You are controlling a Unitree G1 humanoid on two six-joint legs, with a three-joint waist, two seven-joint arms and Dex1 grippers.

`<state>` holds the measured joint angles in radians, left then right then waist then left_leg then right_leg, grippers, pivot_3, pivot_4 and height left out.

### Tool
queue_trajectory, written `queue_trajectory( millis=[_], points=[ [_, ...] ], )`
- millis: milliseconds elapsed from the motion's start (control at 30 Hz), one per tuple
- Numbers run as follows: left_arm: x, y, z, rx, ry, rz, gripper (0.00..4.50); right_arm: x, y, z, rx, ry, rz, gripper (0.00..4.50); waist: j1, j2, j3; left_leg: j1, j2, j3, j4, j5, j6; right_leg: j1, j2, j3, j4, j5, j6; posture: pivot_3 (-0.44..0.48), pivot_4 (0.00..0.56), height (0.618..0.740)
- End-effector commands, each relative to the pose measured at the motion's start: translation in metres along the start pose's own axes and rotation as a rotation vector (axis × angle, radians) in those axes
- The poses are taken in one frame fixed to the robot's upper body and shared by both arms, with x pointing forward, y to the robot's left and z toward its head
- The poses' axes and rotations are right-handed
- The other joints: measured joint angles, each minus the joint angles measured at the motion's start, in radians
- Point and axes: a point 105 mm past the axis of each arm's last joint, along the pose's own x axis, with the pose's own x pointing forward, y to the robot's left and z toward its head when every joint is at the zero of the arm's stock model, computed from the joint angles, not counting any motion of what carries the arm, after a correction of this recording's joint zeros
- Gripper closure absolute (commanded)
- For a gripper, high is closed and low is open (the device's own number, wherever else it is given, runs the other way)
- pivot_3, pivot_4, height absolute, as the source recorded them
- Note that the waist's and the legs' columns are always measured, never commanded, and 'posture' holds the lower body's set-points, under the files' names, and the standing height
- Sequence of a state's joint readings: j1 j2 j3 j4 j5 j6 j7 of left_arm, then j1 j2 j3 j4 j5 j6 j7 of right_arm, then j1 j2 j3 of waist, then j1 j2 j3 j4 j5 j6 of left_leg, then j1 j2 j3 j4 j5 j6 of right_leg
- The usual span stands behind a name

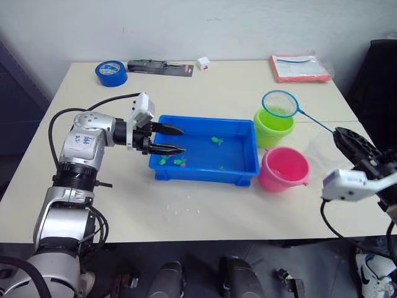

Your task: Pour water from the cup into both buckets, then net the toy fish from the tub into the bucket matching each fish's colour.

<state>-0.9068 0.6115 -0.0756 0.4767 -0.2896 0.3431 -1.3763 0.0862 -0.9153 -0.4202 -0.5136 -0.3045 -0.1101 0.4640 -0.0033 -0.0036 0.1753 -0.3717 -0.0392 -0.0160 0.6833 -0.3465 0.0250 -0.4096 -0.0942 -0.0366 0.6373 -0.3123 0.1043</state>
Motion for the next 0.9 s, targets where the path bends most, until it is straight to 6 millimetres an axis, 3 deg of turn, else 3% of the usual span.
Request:
queue_trajectory(
  millis=[33,133,267,367,633,900],
  points=[
    [-0.015,0.0,0.009,0.031,-0.01,0.034,1.24,0.009,0.002,0.026,0.284,-0.109,0.186,3.7,0.004,0.0,0.0,0.0,0.0,-0.001,0.001,0.0,0.0,0.0,0.0,0.0,0.0,0.0,0.0,0.0,0.15,0.737],
    [-0.027,-0.001,0.005,0.021,0.014,0.073,1.24,0.02,0.005,0.04,0.477,-0.165,0.333,3.7,0.004,0.0,0.0,0.0,0.0,-0.002,0.001,0.0,0.0,0.0,-0.001,0.0,0.0,0.0,0.0,0.0,0.15,0.737],
    [-0.051,-0.002,0.0,-0.003,0.042,0.159,1.24,0.035,0.016,0.04,0.776,-0.073,0.579,3.7,0.004,0.0,0.0,-0.001,0.0,-0.003,0.002,0.0,0.0,0.0,-0.005,-0.001,-0.001,0.0,0.0,0.0,0.15,0.737],
    [-0.068,-0.003,-0.006,-0.021,0.068,0.225,1.24,0.047,0.018,0.043,0.849,-0.027,0.65,3.7,0.002,0.0,0.0,-0.002,0.0,-0.004,0.001,0.0,-0.001,0.0,-0.007,-0.001,-0.001,0.0,0.0,0.0,0.15,0.737],
    [-0.104,-0.009,-0.022,-0.084,0.093,0.383,1.24,0.078,0.031,0.053,0.84,0.027,0.741,3.7,0.004,0.0,0.0,-0.004,-0.001,-0.004,0.002,0.0,-0.001,-0.003,-0.008,-0.001,-0.001,0.0,0.0,0.0,0.15,0.737],
    [-0.104,-0.024,-0.027,-0.109,0.095,0.388,1.24,0.091,0.045,0.059,0.631,-0.011,0.757,3.7,0.003,0.0,0.0,-0.005,-0.002,-0.004,0.001,-0.001,0.0,-0.004,-0.01,-0.002,0.0,0.0,0.0,0.0,0.15,0.737]
  ],
)
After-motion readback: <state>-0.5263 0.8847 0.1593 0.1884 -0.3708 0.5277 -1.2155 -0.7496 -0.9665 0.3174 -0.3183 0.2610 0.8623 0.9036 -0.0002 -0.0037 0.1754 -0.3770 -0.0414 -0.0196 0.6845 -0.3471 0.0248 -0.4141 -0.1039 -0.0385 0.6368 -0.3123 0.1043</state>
